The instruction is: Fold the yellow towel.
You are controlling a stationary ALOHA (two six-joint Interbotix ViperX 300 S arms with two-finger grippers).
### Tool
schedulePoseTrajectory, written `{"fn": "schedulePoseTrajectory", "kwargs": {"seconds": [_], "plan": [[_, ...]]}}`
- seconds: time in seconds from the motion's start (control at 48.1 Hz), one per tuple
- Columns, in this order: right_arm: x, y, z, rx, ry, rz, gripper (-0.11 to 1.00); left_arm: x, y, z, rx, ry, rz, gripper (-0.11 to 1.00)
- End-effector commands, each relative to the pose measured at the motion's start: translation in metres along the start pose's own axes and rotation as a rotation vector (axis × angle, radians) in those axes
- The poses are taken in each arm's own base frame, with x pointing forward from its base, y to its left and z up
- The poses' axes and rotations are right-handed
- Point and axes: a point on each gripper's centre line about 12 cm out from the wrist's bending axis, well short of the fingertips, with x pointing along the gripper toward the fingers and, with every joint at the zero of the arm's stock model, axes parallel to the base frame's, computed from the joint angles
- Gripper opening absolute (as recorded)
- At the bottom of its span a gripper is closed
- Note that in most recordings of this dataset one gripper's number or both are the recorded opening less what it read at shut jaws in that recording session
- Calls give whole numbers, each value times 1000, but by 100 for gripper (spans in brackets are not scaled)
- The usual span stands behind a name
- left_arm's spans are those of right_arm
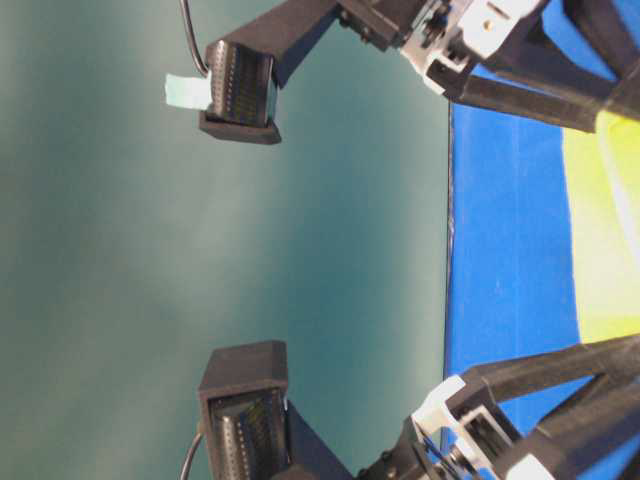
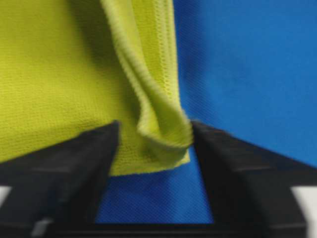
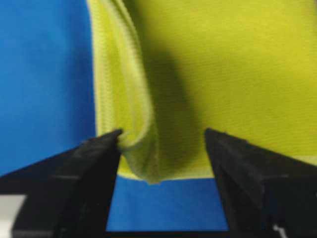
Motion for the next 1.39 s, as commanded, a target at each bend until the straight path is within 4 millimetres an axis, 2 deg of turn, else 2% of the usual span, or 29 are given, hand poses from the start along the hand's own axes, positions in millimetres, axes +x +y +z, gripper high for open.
{"fn": "schedulePoseTrajectory", "kwargs": {"seconds": [0.0, 0.062, 0.249, 0.353, 0.582, 0.748, 0.893, 1.018, 1.164, 1.371], "plan": [[-10, 9, 13, -11, -46, 23, 64, -8, -3, 9, 3, -27, -5, 64], [-18, 14, 17, -19, -65, 34, 59, -14, -3, 11, 1, -29, -6, 74], [-59, 29, 34, -41, -147, 68, 59, -38, -3, 20, -2, -30, -8, 68], [-84, 28, 42, -51, -190, 69, 59, -60, -4, 30, 0, -55, -10, 67], [-133, 14, 46, -87, -315, 47, 59, -115, -4, 43, 15, -184, -13, 67], [-159, 0, 36, -88, -407, 34, 59, -159, -3, 37, 27, -316, -14, 67], [-182, -10, 22, -84, -483, 26, 59, -193, -1, 21, 58, -445, -3, 67], [-197, -24, 0, -61, -539, 5, 59, -213, 2, 2, 70, -515, 9, 67], [-206, -36, -27, -37, -593, -18, 59, -224, 8, -29, 54, -547, 33, 67], [-200, -45, -63, -12, -614, -24, 59, -228, 17, -68, 18, -579, 78, 67]]}}
